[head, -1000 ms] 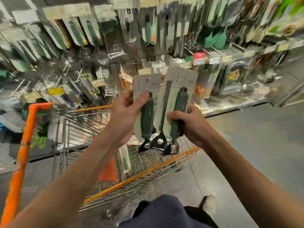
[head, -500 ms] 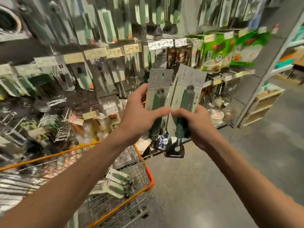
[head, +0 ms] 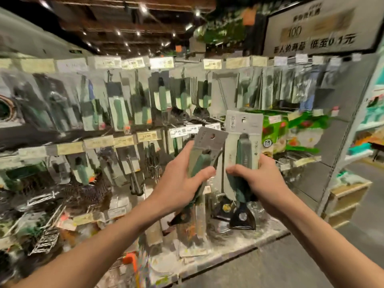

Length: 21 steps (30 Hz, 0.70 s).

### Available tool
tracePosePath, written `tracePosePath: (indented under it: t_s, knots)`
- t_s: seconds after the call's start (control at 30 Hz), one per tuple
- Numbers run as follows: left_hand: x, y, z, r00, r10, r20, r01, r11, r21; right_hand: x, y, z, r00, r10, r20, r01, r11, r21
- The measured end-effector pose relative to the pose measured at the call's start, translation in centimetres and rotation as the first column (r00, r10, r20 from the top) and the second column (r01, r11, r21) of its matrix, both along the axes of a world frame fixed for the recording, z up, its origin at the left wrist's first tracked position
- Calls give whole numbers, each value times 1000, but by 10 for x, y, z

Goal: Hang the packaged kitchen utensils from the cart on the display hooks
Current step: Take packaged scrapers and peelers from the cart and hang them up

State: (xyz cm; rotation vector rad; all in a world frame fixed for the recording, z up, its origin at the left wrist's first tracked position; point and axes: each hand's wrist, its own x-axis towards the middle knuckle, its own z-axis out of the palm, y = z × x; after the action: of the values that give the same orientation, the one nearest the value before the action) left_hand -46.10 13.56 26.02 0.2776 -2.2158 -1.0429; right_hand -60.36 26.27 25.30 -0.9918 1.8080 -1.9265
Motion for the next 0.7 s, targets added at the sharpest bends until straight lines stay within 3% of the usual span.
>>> tracePosePath:
  t_s: [0.47, 0.7]
  knots:
    - [-220, -128, 15, 984, 82, -158, -70, 994, 82, -218, -119, 33, 969, 24, -246, -19, 1000, 25]
    - [-292, -180, 24, 978, 142, -151, -121, 982, 145, -287, -175, 48, 969, 62, -240, -62, 998, 8]
